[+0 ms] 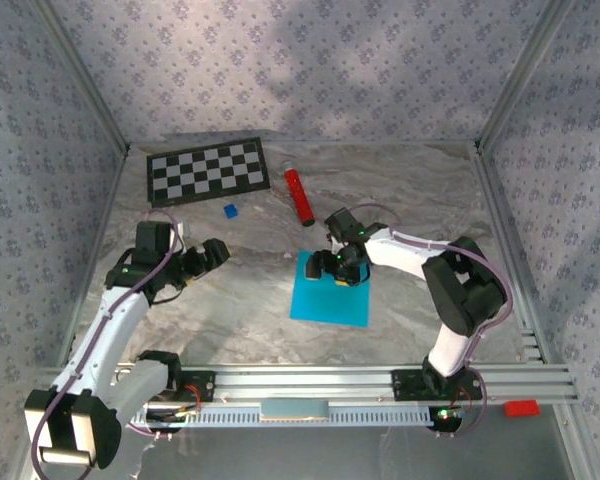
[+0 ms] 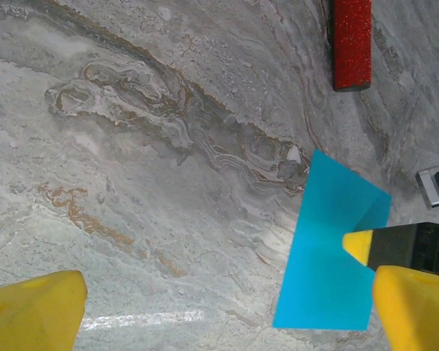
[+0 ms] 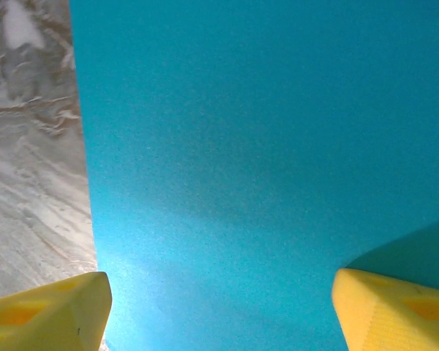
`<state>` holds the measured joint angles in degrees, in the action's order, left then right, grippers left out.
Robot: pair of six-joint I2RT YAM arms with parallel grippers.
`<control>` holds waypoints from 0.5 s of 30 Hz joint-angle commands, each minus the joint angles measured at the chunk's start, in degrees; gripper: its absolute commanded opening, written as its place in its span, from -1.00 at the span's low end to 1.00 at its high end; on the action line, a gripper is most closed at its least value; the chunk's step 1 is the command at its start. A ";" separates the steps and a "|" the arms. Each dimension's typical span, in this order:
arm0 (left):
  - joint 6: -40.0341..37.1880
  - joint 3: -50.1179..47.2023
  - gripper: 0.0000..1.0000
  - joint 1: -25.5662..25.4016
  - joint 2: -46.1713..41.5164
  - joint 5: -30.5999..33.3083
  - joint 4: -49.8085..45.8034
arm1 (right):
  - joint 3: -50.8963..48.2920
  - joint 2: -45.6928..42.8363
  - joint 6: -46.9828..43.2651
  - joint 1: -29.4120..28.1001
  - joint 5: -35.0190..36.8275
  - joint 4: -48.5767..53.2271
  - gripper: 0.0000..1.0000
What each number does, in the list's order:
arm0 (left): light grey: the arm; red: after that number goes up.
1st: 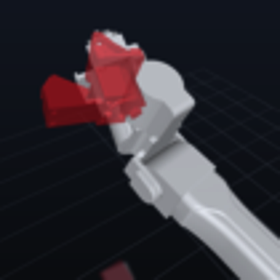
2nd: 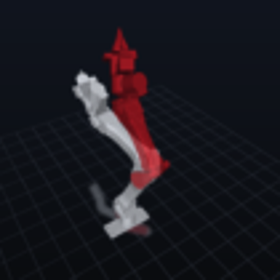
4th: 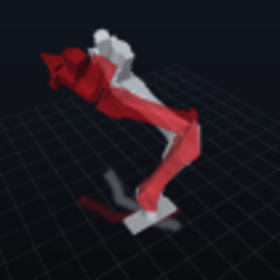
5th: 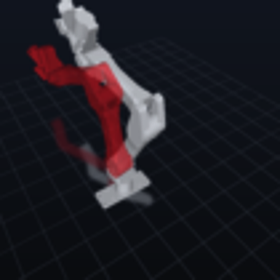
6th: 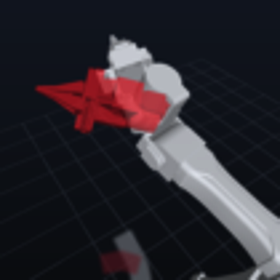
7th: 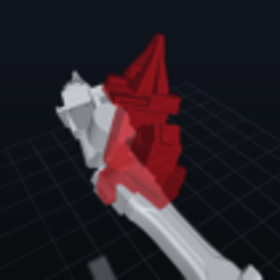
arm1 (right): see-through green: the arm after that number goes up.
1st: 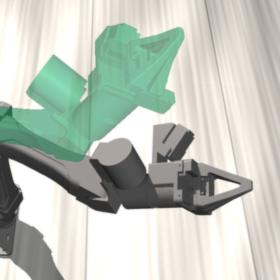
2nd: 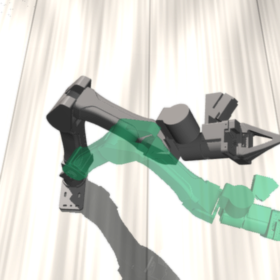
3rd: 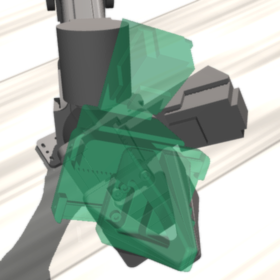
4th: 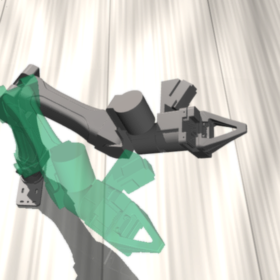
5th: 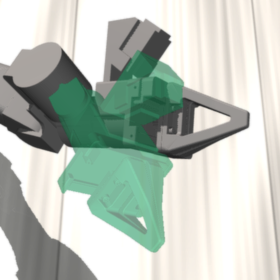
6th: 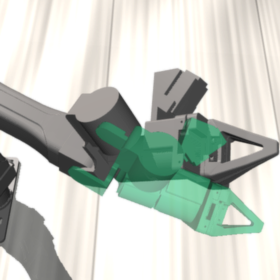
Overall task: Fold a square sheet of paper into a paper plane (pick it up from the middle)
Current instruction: Move the square sheet of paper to the center of the table.
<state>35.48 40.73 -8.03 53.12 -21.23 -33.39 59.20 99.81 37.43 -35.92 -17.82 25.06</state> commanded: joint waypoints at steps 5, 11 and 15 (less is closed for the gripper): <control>1.31 -0.56 0.99 -0.53 -1.76 -2.22 -1.02 | 0.99 -4.41 -0.96 -0.88 5.23 2.50 0.66; 2.90 -2.23 1.00 -2.19 -1.80 -2.60 1.18 | -5.03 -7.64 1.27 3.28 3.10 0.56 0.63; 2.77 -2.14 0.99 -3.18 -1.89 -1.71 -0.22 | -8.20 -7.45 3.29 3.72 -1.43 -4.36 0.59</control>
<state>37.63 38.94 -10.63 51.81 -22.57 -33.01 52.86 92.23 38.63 -31.88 -15.99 23.07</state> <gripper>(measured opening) 0.997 0.800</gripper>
